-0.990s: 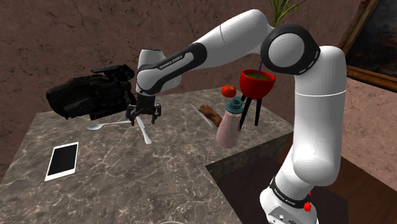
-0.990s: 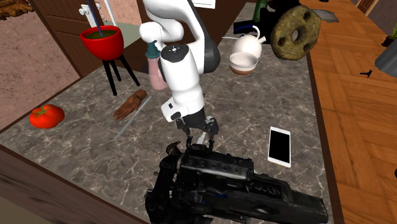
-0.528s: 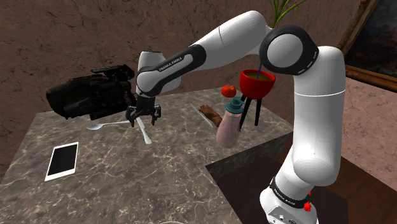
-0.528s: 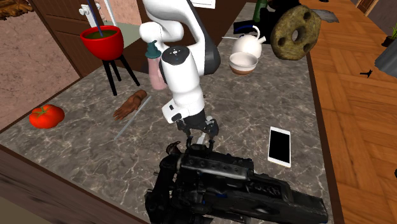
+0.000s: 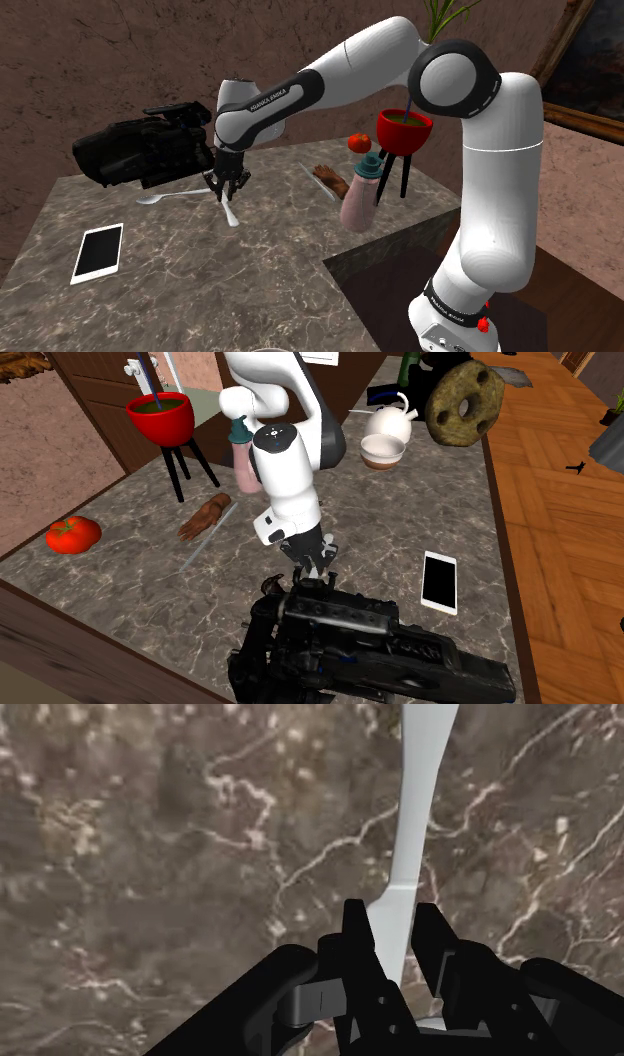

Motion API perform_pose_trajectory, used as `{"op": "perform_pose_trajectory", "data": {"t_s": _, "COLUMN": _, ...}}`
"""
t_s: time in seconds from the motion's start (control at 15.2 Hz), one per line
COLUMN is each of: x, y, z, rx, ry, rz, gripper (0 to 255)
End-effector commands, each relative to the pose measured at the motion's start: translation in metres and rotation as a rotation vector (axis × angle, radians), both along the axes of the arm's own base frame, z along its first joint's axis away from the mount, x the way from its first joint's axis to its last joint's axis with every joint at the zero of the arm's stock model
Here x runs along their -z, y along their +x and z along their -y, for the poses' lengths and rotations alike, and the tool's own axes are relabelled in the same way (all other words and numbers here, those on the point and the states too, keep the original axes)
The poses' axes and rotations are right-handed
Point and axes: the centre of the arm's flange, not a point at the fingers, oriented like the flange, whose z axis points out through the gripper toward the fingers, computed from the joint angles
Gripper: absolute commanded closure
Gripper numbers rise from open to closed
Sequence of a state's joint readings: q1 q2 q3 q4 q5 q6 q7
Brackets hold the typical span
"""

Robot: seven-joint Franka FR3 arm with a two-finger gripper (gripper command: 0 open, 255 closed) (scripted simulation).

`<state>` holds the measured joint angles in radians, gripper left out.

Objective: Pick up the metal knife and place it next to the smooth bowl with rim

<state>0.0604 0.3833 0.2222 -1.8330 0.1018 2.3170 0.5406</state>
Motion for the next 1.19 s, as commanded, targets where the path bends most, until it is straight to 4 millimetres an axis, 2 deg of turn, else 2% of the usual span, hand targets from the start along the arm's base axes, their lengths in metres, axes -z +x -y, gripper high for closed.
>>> {"op": "perform_pose_trajectory", "data": {"t_s": 0.0, "x": 0.002, "y": 0.000, "z": -0.001, "rx": -0.002, "ry": 0.001, "rz": -0.003, "gripper": 255}}
{"op": "perform_pose_trajectory", "data": {"t_s": 0.13, "x": 0.002, "y": -0.001, "z": -0.001, "rx": -0.002, "ry": 0.001, "rz": -0.003, "gripper": 255}}
{"op": "perform_pose_trajectory", "data": {"t_s": 1.12, "x": -0.077, "y": -0.001, "z": -0.001, "rx": -0.002, "ry": 0.001, "rz": -0.003, "gripper": 255}}
